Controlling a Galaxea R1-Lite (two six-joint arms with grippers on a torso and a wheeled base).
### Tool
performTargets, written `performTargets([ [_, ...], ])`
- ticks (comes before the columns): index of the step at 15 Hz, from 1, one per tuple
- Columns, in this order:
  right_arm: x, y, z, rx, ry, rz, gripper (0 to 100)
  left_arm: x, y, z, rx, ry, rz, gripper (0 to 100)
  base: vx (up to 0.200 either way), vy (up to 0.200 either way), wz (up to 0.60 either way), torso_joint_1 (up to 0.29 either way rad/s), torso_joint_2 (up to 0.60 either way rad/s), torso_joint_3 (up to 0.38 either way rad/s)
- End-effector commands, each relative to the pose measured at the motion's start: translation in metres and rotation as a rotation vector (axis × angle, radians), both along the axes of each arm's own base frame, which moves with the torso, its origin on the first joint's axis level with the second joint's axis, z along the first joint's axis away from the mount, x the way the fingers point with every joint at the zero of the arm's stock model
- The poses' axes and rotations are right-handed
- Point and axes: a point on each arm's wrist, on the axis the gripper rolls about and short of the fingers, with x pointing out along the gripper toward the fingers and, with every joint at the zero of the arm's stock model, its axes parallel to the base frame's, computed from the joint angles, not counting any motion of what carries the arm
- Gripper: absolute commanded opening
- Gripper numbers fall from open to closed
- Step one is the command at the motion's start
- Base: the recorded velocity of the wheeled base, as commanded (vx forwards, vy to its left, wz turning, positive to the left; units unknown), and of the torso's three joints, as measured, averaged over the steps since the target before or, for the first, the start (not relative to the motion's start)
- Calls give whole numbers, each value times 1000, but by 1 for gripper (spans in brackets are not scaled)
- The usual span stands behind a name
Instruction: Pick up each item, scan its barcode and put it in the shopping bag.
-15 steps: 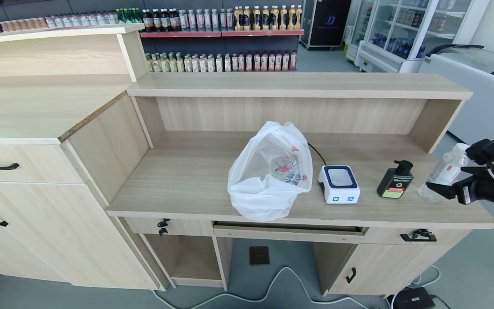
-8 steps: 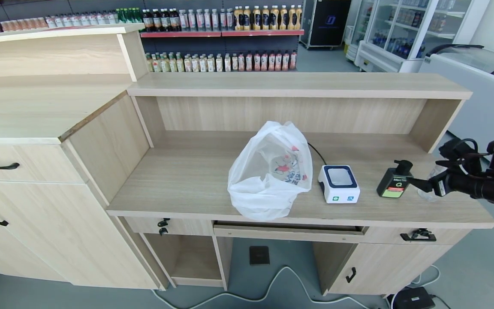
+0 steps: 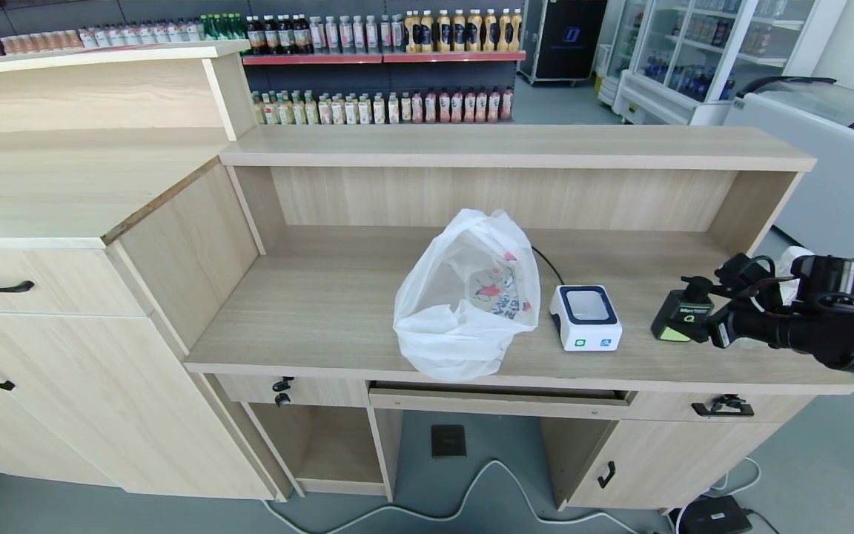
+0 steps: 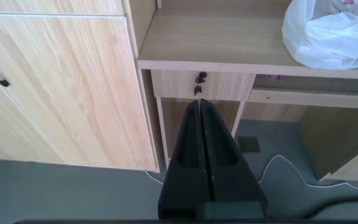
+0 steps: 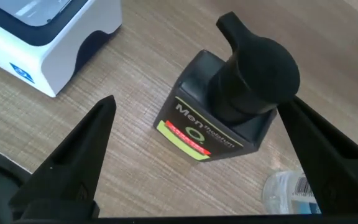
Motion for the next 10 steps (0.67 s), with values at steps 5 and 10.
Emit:
performTargets([
  [5, 13, 2, -22, -40, 4, 56, 100, 0, 0, 0, 0, 0, 1, 0, 0, 0, 0, 0, 0, 0],
  [10, 13, 0, -27, -52, 11, 51, 100, 0, 0, 0, 0, 0, 1, 0, 0, 0, 0, 0, 0, 0],
])
